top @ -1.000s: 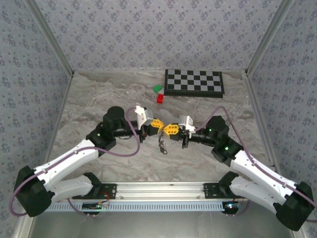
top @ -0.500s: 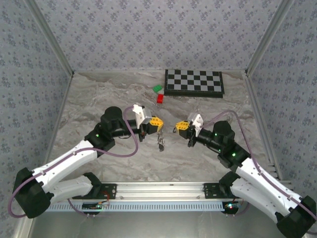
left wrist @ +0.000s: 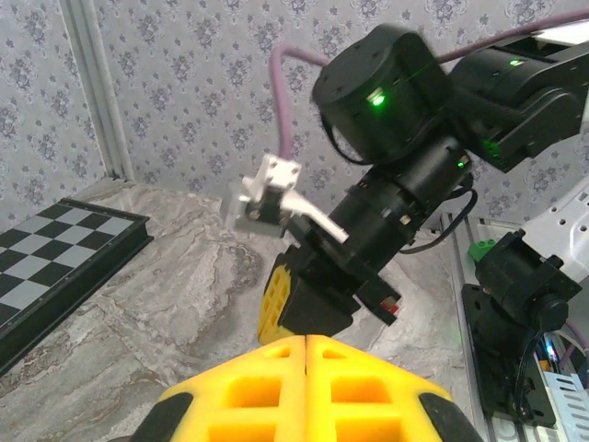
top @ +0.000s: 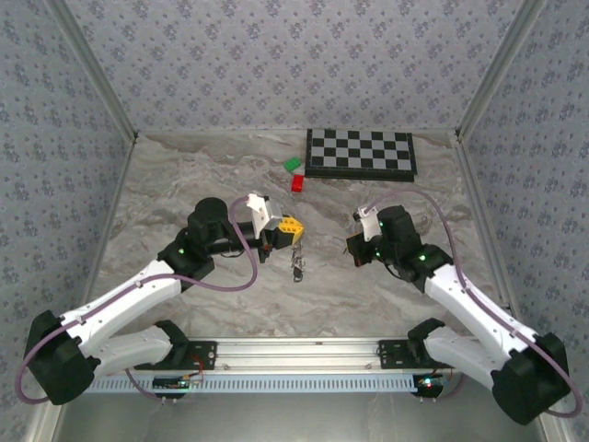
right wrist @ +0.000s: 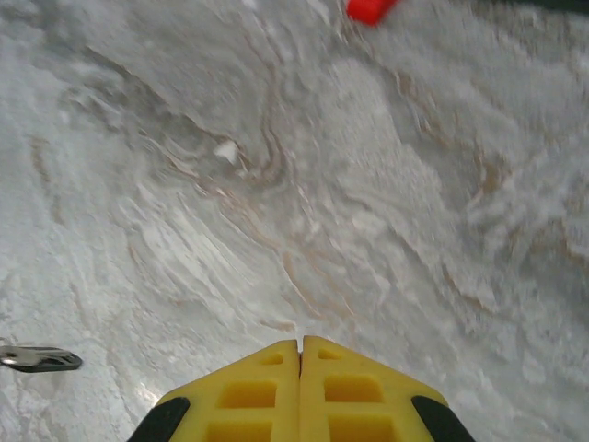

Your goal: Put the keys on the keyring

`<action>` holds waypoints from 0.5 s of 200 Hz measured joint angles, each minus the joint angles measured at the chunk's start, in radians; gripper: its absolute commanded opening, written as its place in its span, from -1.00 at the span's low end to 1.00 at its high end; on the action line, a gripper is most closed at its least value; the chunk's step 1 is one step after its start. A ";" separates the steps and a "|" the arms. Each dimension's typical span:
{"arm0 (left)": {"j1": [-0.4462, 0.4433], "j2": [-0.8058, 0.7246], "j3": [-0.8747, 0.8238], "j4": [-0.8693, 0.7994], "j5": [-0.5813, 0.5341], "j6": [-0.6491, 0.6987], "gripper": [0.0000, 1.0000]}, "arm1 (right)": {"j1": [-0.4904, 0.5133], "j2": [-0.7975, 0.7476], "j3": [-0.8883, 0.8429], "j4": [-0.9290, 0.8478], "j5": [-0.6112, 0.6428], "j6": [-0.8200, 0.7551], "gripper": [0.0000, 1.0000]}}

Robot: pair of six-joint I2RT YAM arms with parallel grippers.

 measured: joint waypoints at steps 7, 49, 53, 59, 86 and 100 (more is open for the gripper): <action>0.000 0.000 0.000 0.000 0.000 0.000 -1.00 | -0.009 0.032 0.008 -0.012 -0.001 0.010 -1.00; 0.000 0.000 0.000 0.000 -0.003 0.000 -1.00 | -0.025 0.238 0.099 -0.055 0.000 0.032 -1.00; 0.000 0.000 0.000 0.000 -0.004 0.000 -1.00 | -0.025 0.251 0.105 -0.055 0.000 0.032 -1.00; 0.000 0.000 0.000 0.000 -0.004 0.000 -1.00 | -0.025 0.274 0.115 -0.054 -0.001 0.032 -1.00; 0.000 0.000 0.000 0.000 -0.007 0.000 -1.00 | -0.025 0.385 0.177 -0.064 0.000 0.039 -1.00; 0.000 0.000 0.000 0.000 -0.008 0.000 -1.00 | -0.025 0.470 0.244 -0.096 0.004 0.042 -1.00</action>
